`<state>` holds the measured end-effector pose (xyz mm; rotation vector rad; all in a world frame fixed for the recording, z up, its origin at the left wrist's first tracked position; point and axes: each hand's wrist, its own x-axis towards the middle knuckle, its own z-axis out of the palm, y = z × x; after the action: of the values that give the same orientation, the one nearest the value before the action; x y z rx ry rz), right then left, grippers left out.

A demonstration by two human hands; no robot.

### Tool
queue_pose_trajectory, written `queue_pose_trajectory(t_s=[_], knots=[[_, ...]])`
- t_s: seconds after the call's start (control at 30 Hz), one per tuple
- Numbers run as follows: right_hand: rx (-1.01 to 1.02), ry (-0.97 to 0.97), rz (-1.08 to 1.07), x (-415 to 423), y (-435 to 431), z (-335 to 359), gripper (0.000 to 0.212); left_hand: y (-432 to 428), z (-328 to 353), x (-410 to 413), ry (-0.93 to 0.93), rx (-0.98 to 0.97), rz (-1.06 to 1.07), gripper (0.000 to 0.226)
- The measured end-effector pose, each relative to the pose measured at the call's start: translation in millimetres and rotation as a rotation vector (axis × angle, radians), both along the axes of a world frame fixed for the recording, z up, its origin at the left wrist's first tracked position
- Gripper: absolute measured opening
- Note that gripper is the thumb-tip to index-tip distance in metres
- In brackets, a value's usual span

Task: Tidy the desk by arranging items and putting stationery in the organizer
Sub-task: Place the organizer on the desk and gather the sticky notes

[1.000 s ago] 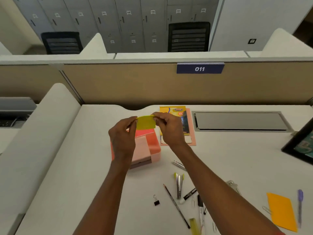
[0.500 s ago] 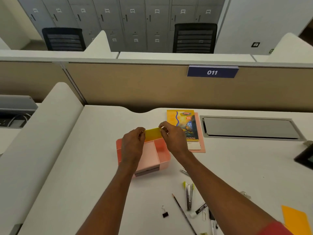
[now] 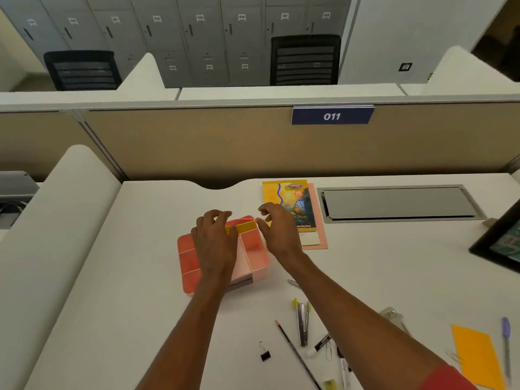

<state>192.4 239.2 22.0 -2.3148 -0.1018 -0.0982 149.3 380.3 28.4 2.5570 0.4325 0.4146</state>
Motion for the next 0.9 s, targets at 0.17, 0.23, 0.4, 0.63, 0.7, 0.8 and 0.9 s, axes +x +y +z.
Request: queue_pose_trajectory(t_s=[0.17, 0.23, 0.4, 0.63, 0.7, 0.8, 0.9], knots=[[0.078, 0.032, -0.065, -37, -49, 0, 0.047, -59, 0, -23, -0.093, -0.005, -0.175, 0.033], [0.088, 0.06, -0.107, -55, -77, -1, 0.055, -90, -3, -34, -0.089, -0.033, -0.238, 0.035], [0.028, 0.111, -0.279, -108, -159, -15, 0.068, -178, -14, -64, -0.028, -0.174, -0.446, 0.039], [0.015, 0.139, -0.529, -198, -275, -28, 0.066, -302, -37, -111, 0.106, -0.296, -0.696, 0.048], [-0.004, 0.138, -0.621, -221, -302, -33, 0.063, -334, -42, -128, 0.143, -0.319, -0.761, 0.049], [-0.049, 0.181, -0.718, -246, -338, -41, 0.061, -377, -48, -153, 0.249, -0.346, -0.807, 0.049], [-0.063, 0.311, -0.741, -257, -365, -59, 0.055, -411, -50, -170, 0.396, -0.419, -0.824, 0.048]])
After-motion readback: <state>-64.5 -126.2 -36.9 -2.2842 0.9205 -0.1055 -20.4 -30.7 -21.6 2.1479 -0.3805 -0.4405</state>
